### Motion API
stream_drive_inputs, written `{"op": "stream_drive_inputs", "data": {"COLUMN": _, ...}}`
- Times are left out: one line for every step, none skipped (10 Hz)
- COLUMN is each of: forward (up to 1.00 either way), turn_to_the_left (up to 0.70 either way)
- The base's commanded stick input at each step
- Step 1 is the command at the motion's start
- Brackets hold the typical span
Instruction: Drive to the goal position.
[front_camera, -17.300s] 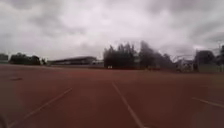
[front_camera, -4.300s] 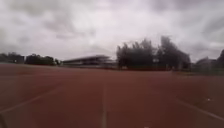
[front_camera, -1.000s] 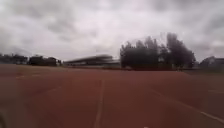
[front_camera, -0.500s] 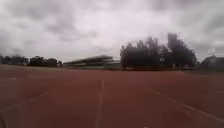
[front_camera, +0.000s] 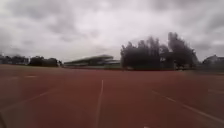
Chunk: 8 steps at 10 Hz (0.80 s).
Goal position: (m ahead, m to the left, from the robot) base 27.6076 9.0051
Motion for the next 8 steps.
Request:
{"op": "stream_drive_inputs", "data": {"forward": 0.7, "turn_to_the_left": 0.0}}
{"op": "stream_drive_inputs", "data": {"forward": 0.7, "turn_to_the_left": 0.0}}
{"op": "stream_drive_inputs", "data": {"forward": 0.7, "turn_to_the_left": 0.0}}
{"op": "stream_drive_inputs", "data": {"forward": 0.7, "turn_to_the_left": 0.0}}
{"op": "stream_drive_inputs", "data": {"forward": 0.7, "turn_to_the_left": 0.0}}
{"op": "stream_drive_inputs", "data": {"forward": 0.7, "turn_to_the_left": 0.0}}
{"op": "stream_drive_inputs", "data": {"forward": 0.7, "turn_to_the_left": 0.0}}
{"op": "stream_drive_inputs", "data": {"forward": 0.7, "turn_to_the_left": 0.0}}
